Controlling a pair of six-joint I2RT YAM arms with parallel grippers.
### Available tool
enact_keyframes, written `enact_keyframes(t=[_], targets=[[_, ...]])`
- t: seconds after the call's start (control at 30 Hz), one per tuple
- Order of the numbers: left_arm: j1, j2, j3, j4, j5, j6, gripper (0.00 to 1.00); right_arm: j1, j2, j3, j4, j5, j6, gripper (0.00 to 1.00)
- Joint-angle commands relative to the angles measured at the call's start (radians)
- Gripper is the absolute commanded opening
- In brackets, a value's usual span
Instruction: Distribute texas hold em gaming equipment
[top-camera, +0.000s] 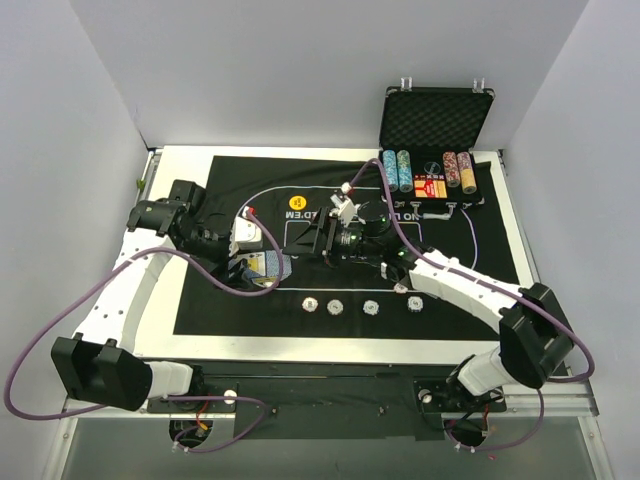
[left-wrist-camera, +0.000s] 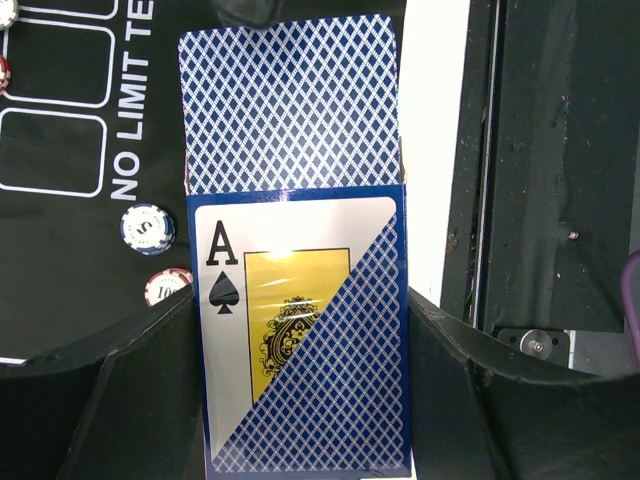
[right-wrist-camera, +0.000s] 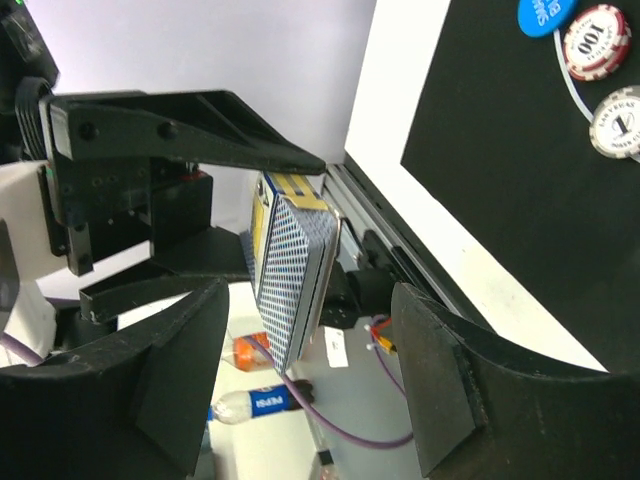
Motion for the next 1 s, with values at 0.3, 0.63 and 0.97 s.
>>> enact_keyframes(t=[0.3, 0.63, 0.97], targets=[[0.004, -0.059, -0.030, 0.076, 0.055, -0.024, 0.13, 0.055, 0.022, 0.172, -0.340, -0.006, -0.219, 0.59], [0.001, -0.062, -0.025, 0.060, 0.061, -0.018, 0.13, 0.064, 0.062, 0.205, -0.301, -0.003, -0.190, 0.55], [0.001, -0.062, -0.016, 0.077, 0.072, -0.041, 0.13, 0.033, 0.013, 0.157, -0.324, 0.016, -0.204, 0.47]])
